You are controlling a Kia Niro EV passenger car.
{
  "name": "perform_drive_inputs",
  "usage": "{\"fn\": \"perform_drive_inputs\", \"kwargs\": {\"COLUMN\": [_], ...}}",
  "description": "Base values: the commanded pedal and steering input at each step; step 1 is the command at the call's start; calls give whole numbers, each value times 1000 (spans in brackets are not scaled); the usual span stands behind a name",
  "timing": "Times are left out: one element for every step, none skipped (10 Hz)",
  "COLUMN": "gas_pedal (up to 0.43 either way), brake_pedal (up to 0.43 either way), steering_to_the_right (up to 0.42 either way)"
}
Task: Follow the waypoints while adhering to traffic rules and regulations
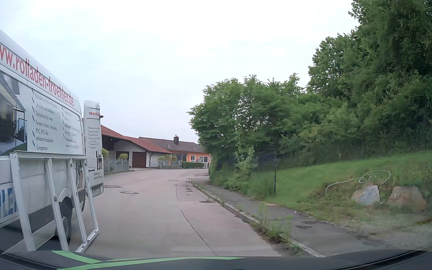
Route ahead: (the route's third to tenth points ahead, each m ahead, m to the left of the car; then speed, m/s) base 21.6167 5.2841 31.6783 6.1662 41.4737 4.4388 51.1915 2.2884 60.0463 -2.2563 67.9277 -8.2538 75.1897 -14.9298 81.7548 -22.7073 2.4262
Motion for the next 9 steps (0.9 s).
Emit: {"fn": "perform_drive_inputs", "kwargs": {"gas_pedal": [177, 197, 197, 197, 209, 209, 220, 220, 220], "brake_pedal": [0, 0, 0, 0, 0, 0, 0, 0, 0], "steering_to_the_right": [-23, -29, -41, -55, -70, -85, -93, -97, -97]}}
